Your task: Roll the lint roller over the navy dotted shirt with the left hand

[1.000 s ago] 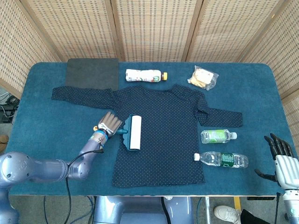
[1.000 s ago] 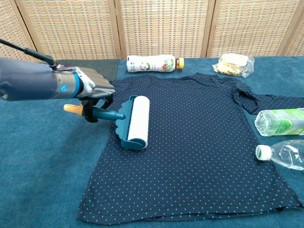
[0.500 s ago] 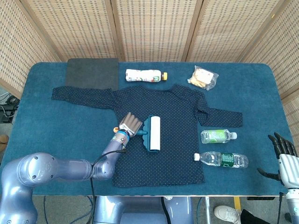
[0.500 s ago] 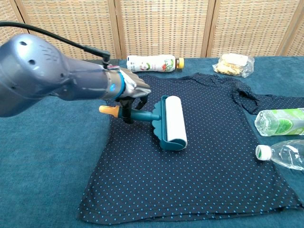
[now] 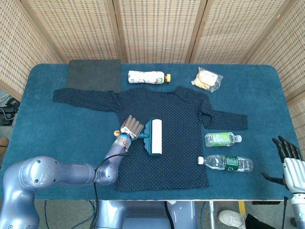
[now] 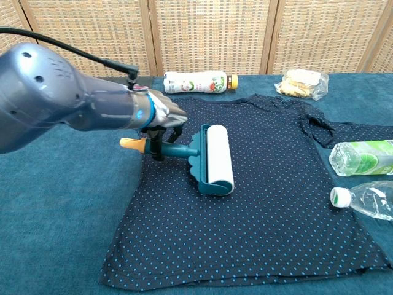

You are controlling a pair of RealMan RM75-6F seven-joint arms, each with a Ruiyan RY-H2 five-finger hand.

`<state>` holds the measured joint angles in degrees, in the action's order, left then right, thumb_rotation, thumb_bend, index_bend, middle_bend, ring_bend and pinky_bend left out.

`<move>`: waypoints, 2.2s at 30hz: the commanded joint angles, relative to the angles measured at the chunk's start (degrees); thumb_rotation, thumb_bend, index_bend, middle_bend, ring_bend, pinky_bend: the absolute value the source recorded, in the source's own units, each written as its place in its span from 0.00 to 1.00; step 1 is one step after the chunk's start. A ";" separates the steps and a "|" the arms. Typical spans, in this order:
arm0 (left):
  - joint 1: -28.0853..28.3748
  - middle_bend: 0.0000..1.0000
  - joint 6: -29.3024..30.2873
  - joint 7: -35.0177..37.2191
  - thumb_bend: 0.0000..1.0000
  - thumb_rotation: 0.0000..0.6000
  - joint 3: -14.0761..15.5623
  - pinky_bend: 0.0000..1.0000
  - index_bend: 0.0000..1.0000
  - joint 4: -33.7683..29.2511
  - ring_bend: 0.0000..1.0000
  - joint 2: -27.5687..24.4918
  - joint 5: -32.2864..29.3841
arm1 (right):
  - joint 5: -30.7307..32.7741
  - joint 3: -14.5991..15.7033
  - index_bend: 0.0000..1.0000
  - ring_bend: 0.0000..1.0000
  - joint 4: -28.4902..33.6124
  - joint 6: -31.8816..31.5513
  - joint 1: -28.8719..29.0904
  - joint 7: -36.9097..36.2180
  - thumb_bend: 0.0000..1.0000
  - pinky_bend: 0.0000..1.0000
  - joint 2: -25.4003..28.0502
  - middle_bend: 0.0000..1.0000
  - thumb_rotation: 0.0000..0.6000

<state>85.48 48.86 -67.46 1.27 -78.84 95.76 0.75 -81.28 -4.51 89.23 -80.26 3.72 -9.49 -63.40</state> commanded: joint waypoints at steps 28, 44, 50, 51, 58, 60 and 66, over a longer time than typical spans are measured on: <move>-18.66 0.71 -2.80 23.66 0.51 1.00 5.47 0.54 0.85 -3.84 0.61 -17.28 28.33 | -2.07 1.07 0.00 0.00 1.31 -1.31 -0.16 3.86 0.08 0.00 -0.82 0.00 1.00; -23.95 0.00 -2.68 26.42 0.31 1.00 6.48 0.04 0.16 3.28 0.00 -15.76 33.13 | -2.38 1.49 0.00 0.00 1.26 -1.24 -0.12 5.38 0.08 0.00 -1.40 0.00 1.00; -25.09 0.00 -2.20 26.24 0.23 1.00 6.29 0.00 0.00 4.61 0.00 -14.31 34.42 | -2.64 1.60 0.00 0.00 1.19 -1.40 -0.13 5.77 0.08 0.00 -1.61 0.00 1.00; -25.39 0.00 -1.88 26.42 0.22 1.00 6.24 0.00 0.00 4.88 0.00 -14.01 34.95 | -2.68 1.61 0.00 0.00 1.22 -1.45 -0.14 5.82 0.08 0.00 -1.60 0.00 1.00; -28.53 0.00 0.71 30.23 0.20 1.00 4.77 0.00 0.00 5.49 0.00 -13.29 39.53 | -2.95 1.64 0.00 0.00 1.45 -1.89 -0.25 6.14 0.08 0.00 -1.56 0.00 1.00; -30.19 0.00 3.10 32.91 0.20 1.00 4.06 0.00 0.00 3.99 0.00 -13.81 42.09 | -2.97 1.58 0.00 0.00 1.47 -2.03 -0.28 6.12 0.08 0.00 -1.51 0.00 1.00; -43.39 0.00 24.28 46.69 0.20 1.00 5.05 0.00 0.00 -7.56 0.00 -17.43 58.99 | -2.65 1.11 0.00 0.00 1.61 -2.72 -0.49 5.45 0.08 0.00 -1.11 0.00 1.00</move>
<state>50.58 60.24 -28.56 5.47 -79.10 80.72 49.83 -83.93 -3.31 90.73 -82.87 3.29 -3.92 -64.65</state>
